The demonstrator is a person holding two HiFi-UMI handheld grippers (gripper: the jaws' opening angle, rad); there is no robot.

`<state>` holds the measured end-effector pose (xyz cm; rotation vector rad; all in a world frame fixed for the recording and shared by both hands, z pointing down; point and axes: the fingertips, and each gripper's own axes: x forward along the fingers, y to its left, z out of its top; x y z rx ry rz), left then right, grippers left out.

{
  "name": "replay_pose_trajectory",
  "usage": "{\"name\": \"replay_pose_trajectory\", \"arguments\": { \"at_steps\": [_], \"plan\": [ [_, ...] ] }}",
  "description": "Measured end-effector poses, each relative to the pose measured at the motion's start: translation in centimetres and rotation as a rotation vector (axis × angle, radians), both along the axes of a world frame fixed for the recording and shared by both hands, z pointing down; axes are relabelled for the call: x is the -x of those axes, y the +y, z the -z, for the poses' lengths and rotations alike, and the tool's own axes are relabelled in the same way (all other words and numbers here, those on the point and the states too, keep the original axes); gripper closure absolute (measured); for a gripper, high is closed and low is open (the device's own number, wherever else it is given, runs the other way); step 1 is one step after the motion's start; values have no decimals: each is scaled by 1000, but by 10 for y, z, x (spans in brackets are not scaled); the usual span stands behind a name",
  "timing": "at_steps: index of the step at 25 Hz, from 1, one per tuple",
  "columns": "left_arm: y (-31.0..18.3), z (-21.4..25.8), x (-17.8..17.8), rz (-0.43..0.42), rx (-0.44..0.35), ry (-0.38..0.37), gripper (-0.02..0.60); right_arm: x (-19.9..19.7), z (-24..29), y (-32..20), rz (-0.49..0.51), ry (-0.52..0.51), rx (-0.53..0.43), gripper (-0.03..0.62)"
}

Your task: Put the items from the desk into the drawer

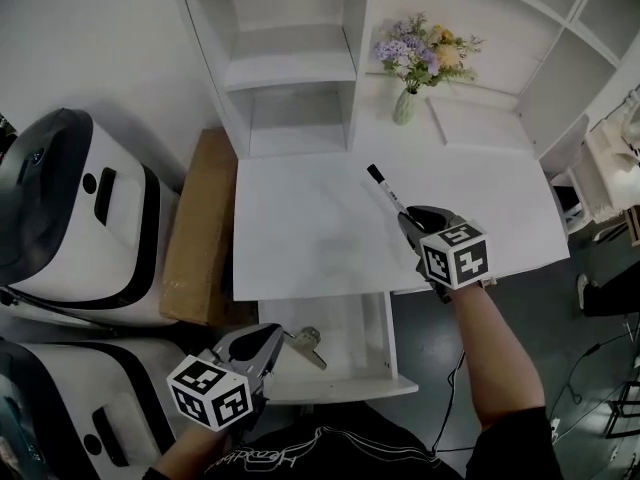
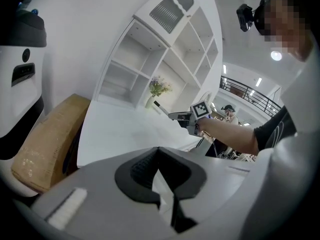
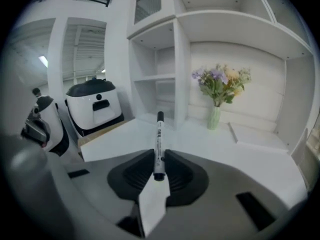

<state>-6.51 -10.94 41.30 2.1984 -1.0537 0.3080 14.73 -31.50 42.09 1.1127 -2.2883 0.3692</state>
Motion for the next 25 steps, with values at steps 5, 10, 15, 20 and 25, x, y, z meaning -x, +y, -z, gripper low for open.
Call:
{"name": "replay_pose_trajectory", "arguments": {
  "at_steps": [5, 10, 15, 20, 25],
  "plan": [
    [25, 18, 4, -9, -39, 0, 572, 45, 32, 81, 72, -114, -12, 517],
    [49, 32, 4, -14, -73, 7, 572, 77, 49, 161, 147, -148, -26, 517],
    [68, 40, 0, -21, -89, 13, 572, 90, 43, 222, 189, -111, -24, 517],
    [83, 35, -2, -22, -82, 11, 572, 93, 26, 263, 200, -131, 23, 517],
    [86, 29, -8, -12, -62, 12, 572, 94, 16, 281, 217, -175, 71, 517]
  ]
}}
